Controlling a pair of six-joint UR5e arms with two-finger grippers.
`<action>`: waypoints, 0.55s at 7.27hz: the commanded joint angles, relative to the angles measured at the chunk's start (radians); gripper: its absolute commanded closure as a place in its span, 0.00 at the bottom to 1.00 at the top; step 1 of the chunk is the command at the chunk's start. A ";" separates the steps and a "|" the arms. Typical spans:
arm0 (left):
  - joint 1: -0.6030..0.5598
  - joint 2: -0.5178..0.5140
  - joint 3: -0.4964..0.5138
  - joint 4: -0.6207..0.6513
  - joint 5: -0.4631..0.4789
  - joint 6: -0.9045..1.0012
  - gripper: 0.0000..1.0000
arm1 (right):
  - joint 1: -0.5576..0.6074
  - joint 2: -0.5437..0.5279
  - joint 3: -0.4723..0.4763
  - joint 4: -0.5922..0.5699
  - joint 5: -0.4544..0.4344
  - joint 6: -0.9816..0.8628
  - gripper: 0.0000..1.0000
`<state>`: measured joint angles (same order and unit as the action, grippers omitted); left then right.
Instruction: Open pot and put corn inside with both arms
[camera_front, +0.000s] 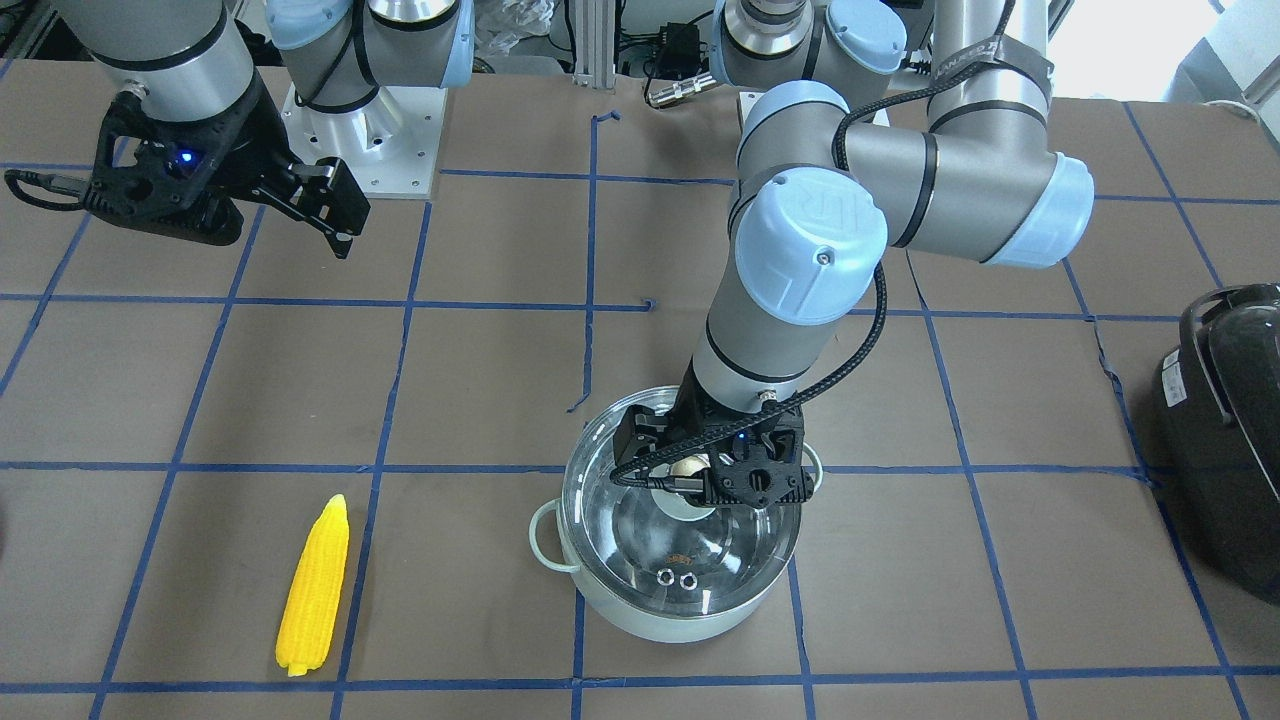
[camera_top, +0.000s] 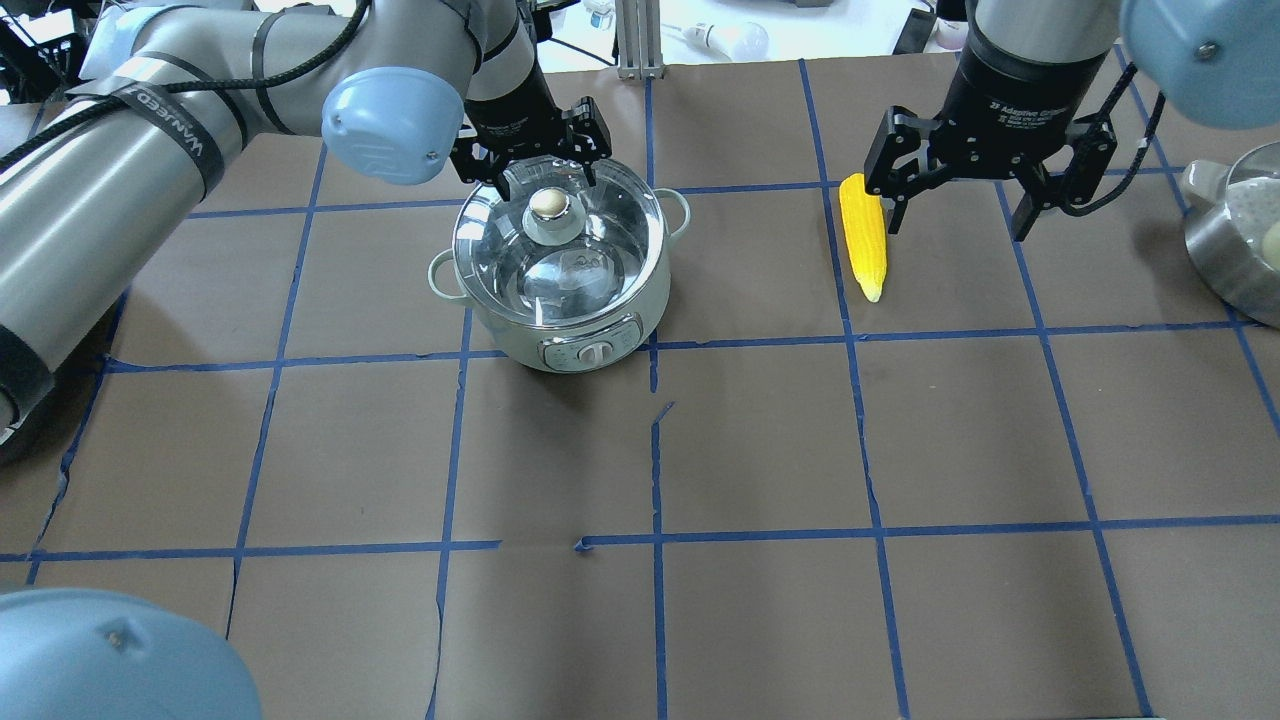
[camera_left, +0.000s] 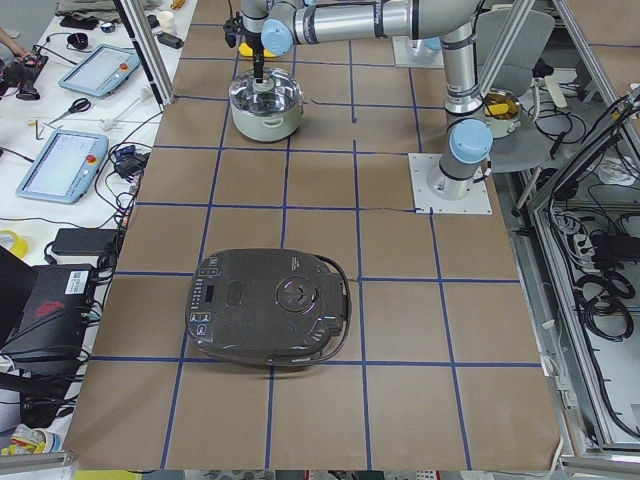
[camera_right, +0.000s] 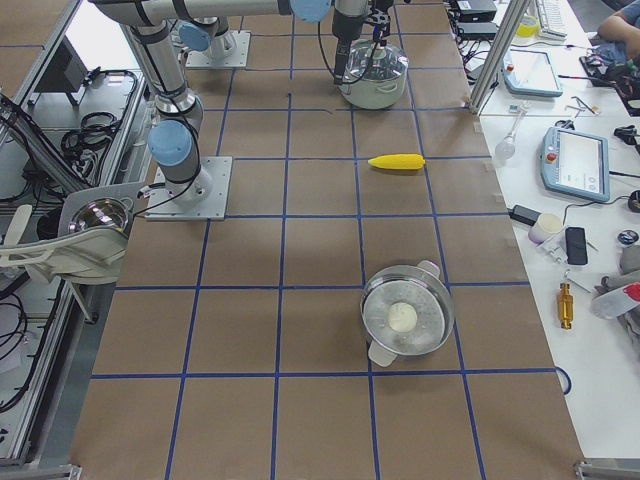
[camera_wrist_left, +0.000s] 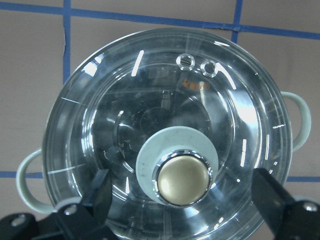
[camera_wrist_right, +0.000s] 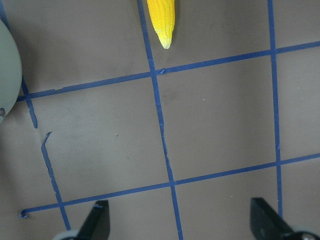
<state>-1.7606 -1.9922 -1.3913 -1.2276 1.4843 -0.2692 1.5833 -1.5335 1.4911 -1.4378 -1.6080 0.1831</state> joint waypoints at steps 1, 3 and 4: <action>-0.007 -0.010 -0.020 0.004 0.007 -0.001 0.11 | -0.008 0.009 0.008 -0.010 0.009 0.001 0.00; -0.007 -0.002 -0.064 0.064 0.007 0.047 0.30 | -0.020 0.062 0.043 -0.155 0.010 -0.001 0.00; -0.007 -0.007 -0.067 0.072 0.007 0.048 0.42 | -0.026 0.094 0.081 -0.240 0.011 -0.002 0.00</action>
<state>-1.7671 -1.9973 -1.4491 -1.1796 1.4912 -0.2318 1.5648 -1.4776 1.5328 -1.5778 -1.5984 0.1823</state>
